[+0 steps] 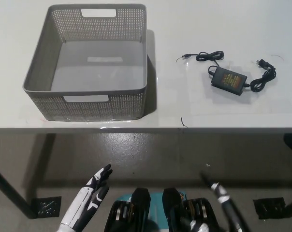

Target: Use the right hand to pick up a black power cord and place it into a container on the left hand side

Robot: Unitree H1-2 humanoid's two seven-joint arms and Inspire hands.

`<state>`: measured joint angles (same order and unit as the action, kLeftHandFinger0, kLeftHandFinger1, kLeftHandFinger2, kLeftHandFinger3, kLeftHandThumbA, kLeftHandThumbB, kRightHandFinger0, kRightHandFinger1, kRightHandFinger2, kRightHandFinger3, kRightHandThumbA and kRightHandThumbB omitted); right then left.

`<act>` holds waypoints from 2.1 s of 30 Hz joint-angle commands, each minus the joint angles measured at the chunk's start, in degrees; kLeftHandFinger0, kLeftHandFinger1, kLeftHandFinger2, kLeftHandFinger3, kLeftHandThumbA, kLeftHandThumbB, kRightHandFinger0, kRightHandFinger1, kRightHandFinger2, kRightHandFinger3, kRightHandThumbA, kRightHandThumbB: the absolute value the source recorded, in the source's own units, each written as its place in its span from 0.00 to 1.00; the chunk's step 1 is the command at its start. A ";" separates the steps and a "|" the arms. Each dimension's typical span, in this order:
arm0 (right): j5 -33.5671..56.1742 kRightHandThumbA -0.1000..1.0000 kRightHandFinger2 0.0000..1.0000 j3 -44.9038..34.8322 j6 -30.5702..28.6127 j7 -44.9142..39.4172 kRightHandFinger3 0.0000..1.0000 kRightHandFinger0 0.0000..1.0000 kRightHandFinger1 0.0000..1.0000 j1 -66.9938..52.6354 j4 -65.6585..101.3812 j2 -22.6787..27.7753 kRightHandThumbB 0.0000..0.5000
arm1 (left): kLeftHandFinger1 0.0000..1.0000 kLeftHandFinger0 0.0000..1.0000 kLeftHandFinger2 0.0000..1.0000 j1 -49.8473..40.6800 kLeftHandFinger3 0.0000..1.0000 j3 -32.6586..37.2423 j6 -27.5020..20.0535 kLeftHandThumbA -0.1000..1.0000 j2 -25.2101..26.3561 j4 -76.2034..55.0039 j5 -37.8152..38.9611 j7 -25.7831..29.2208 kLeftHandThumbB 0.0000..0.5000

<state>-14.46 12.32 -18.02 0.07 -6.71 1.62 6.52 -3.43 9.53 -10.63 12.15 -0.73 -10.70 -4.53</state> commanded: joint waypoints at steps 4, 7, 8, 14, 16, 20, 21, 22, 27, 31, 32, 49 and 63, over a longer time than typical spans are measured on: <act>2.24 1.00 1.00 -7.30 2.82 0.90 1.00 1.00 1.00 3.57 12.91 1.66 0.95 | 1.00 1.00 1.00 0.65 1.00 -0.53 -2.67 1.00 0.64 -1.85 -1.05 -0.21 0.87; 0.82 1.00 1.00 -9.88 3.14 1.49 1.00 1.00 1.00 5.60 15.27 1.80 0.91 | 1.00 1.00 1.00 0.74 1.00 -0.63 -2.41 1.00 0.54 -1.88 -1.02 -0.31 0.87; 1.14 1.00 1.00 -11.07 2.55 1.18 1.00 1.00 1.00 7.24 15.37 2.64 0.85 | 1.00 1.00 1.00 0.70 1.00 -0.58 -2.61 1.00 0.51 -1.87 -0.94 -0.41 0.86; -1.41 1.00 1.00 -15.21 6.63 1.56 1.00 1.00 1.00 14.38 16.03 3.60 0.94 | 1.00 1.00 1.00 0.27 1.00 -0.54 -3.55 1.00 0.18 -1.68 -1.25 -0.04 0.86; -1.75 0.98 1.00 -15.94 8.96 0.68 1.00 1.00 1.00 16.57 16.38 4.06 0.93 | 1.00 1.00 1.00 0.17 1.00 -0.56 -2.88 1.00 0.18 -2.00 -1.19 -0.25 0.87; -6.13 0.95 1.00 -16.59 15.86 -1.31 1.00 1.00 1.00 21.00 17.05 6.61 1.00 | 1.00 1.00 1.00 -1.81 1.00 -0.27 -4.11 1.00 0.16 -2.10 -0.60 -0.56 0.85; -6.87 0.93 1.00 -16.49 16.45 -1.41 1.00 1.00 1.00 21.98 16.69 7.08 0.98 | 1.00 1.00 1.00 -1.76 1.00 -0.30 -4.39 1.00 0.11 -1.95 -0.53 -0.53 0.85; -8.39 0.90 1.00 -16.15 17.46 -1.68 1.00 1.00 1.00 24.05 15.65 8.04 0.98 | 1.00 1.00 1.00 -2.24 1.00 -0.37 -4.87 1.00 -0.03 -1.79 -0.74 -0.18 0.86; -17.62 0.75 1.00 -13.26 21.78 -1.65 1.00 1.00 1.00 32.48 9.92 11.45 0.98 | 1.00 1.00 1.00 -2.92 1.00 -0.30 -5.74 1.00 0.02 -1.66 -1.81 0.17 0.87; -21.80 0.69 1.00 -10.13 23.34 -1.10 1.00 1.00 1.00 39.96 2.21 13.31 1.00 | 1.00 1.00 1.00 -2.89 1.00 -0.48 -5.71 1.00 -0.09 -1.63 -1.68 0.04 0.88; -22.31 0.70 1.00 -9.31 23.48 -0.94 1.00 1.00 1.00 42.03 -0.59 13.58 1.00 | 1.00 1.00 1.00 -2.96 1.00 -0.50 -5.61 1.00 -0.04 -1.62 -1.41 -0.14 0.88; -25.83 0.71 1.00 1.10 24.34 0.58 1.00 1.00 1.00 59.34 -32.96 16.60 1.00 | 1.00 1.00 1.00 -3.26 1.00 -0.20 -5.10 1.00 0.24 -2.06 -1.09 -1.30 0.87; -23.88 1.00 1.00 7.48 31.18 -15.36 1.00 1.00 1.00 63.03 -37.77 18.47 1.00 | 1.00 1.00 1.00 -2.41 1.00 -0.22 -4.38 1.00 0.40 -2.40 -1.78 -1.76 0.91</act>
<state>-39.48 19.45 10.27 -8.84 52.57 -36.68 23.04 -6.39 9.16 -13.77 11.95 -0.86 -12.24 -5.68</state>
